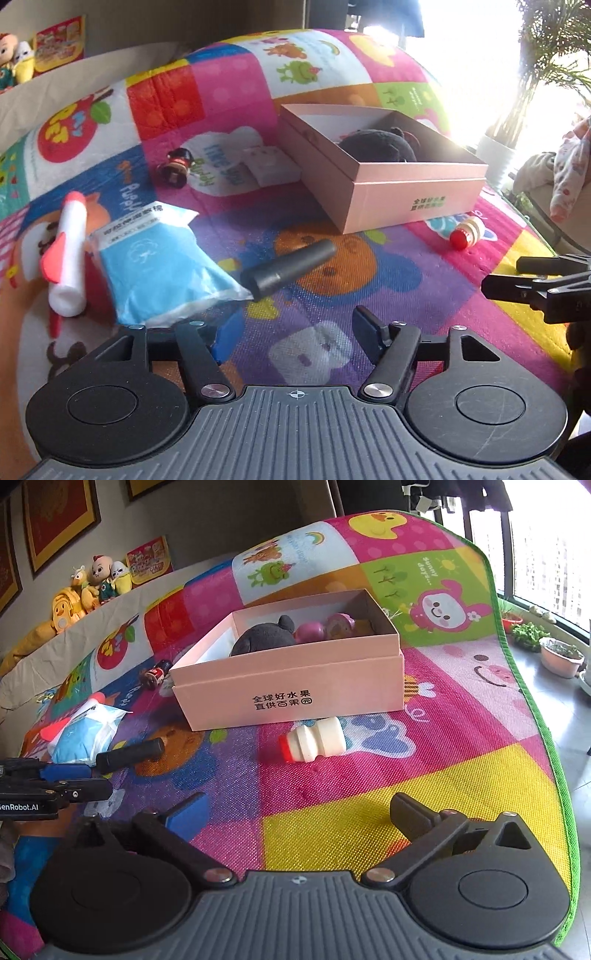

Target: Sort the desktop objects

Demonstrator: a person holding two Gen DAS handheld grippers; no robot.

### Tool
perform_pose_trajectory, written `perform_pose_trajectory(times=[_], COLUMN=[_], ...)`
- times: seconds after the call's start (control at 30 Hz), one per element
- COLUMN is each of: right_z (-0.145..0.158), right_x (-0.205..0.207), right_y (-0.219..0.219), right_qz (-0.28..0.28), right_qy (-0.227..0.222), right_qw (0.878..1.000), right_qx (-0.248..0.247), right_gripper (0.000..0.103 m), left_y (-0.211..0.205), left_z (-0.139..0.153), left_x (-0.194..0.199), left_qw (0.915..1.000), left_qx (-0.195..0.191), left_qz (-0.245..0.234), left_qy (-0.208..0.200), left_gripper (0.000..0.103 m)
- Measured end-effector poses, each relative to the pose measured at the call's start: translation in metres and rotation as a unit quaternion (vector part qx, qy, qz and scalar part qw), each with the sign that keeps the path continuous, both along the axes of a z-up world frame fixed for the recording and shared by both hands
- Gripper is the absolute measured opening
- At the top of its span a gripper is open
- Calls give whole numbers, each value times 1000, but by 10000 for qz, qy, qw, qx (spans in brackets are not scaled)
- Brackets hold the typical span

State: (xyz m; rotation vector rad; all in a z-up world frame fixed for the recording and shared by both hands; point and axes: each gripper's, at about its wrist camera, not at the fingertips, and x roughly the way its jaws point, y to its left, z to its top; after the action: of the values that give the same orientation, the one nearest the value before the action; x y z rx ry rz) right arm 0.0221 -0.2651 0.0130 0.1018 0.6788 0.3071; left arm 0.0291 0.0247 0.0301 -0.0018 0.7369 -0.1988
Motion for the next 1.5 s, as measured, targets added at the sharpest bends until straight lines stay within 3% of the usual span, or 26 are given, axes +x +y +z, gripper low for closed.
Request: perform_pose_trajectory(times=[0.07, 0.2, 0.37, 0.53, 0.6, 0.63, 0.7, 0.83, 1.2, 1.33, 1.5], right_z=[0, 0, 1, 1, 1, 1, 1, 0, 3, 10, 14], right_x=[0, 0, 0, 0, 1, 1, 0, 0, 3, 2, 22], right_y=[0, 1, 0, 0, 0, -1, -4, -11, 6, 15, 20], right_qz=[1, 1, -8, -9, -13, -22, -81, -123, 106, 61, 206], right_qy=[2, -2, -4, -5, -4, -6, -8, 3, -9, -564, -452], right_qw=[10000, 10000, 10000, 10000, 10000, 10000, 9999, 9991, 9996, 9941, 9926], right_qx=[5, -33, -22, -20, -8, 5, 152, 402, -273, -929, -1112], right_gripper=[103, 103, 103, 103, 103, 103, 103, 103, 103, 91, 84], left_y=[-6, -10, -9, -14, -14, -14, -14, -15, -38, -39, -35], left_z=[-2, -5, -7, -7, -7, -7, -8, -7, -3, -7, -9], left_x=[5, 20, 43, 71, 82, 86, 89, 75, -23, -37, -38], left_qw=[9999, 9983, 9965, 9957, 9953, 9953, 9956, 9964, 9984, 9979, 9983], left_qx=[-9, 211, 185, 243, 364, 415, 461, 531, 225, 253, 64], left_qz=[99, 525, 804, 857, 845, 821, 760, 561, -489, -542, -517], left_qy=[-45, -141, -155, -257, -305, -309, -308, -356, -182, -246, -264], left_gripper=[85, 88, 93, 93, 89, 81, 81, 81, 82, 88, 95])
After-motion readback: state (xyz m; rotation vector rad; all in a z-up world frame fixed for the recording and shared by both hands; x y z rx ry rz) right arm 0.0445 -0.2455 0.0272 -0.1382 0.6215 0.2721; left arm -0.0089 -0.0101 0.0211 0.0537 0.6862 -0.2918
